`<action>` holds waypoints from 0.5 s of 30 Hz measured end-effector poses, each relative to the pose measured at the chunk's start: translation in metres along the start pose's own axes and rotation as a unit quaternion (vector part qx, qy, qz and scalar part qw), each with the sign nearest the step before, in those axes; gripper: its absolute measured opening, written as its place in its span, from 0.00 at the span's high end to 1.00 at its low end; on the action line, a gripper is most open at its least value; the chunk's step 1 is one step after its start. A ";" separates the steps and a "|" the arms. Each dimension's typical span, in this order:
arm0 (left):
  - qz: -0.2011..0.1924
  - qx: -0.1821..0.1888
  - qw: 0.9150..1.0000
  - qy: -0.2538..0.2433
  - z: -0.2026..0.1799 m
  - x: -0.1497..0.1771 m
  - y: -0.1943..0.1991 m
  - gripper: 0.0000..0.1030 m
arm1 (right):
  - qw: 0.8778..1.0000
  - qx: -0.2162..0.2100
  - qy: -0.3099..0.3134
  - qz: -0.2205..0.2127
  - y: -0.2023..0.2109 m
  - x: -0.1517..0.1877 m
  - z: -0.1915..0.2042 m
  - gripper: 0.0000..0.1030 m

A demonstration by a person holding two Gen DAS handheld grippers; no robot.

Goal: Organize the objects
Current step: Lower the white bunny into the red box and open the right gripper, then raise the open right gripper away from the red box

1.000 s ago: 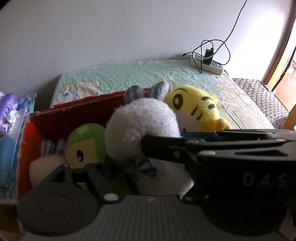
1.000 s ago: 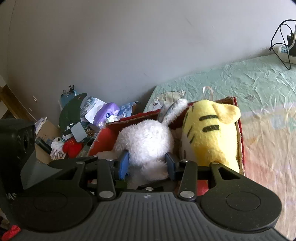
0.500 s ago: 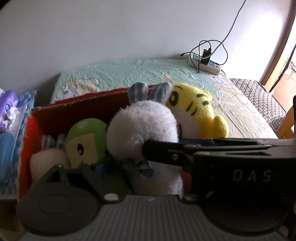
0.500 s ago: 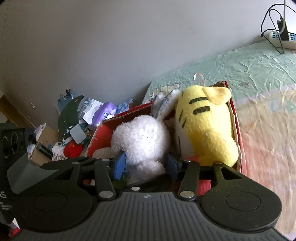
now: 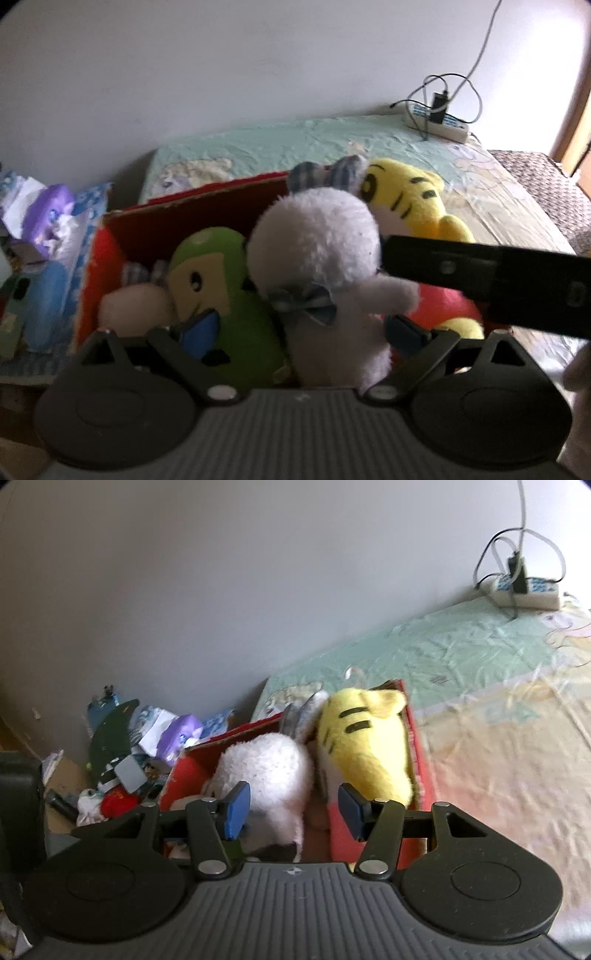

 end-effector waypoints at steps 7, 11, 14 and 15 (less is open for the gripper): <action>-0.007 -0.050 0.999 -0.006 -0.013 -0.006 0.021 0.04 | 0.997 0.076 0.013 -0.032 0.034 -0.007 -0.018 0.45; -0.010 -0.055 0.998 -0.014 -0.037 -0.008 0.031 0.04 | 0.991 0.130 0.031 -0.029 0.047 -0.003 -0.033 0.45; -0.006 -0.064 0.998 -0.023 -0.059 -0.009 0.032 0.04 | 0.986 0.162 0.042 -0.024 0.056 0.000 -0.047 0.45; -0.004 -0.066 0.997 -0.026 -0.067 -0.008 0.032 0.04 | 0.985 0.167 0.040 -0.022 0.061 0.000 -0.051 0.45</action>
Point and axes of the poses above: each gripper's, at about its wrist camera, not at the fingertips, and y roughly against the way its jaws point, z to its left, x to its underside, the point moved 5 cm from there along -y, roughly the way its jaws point, and after that the axes turned 1 degree about y, right-handed, at the moved point
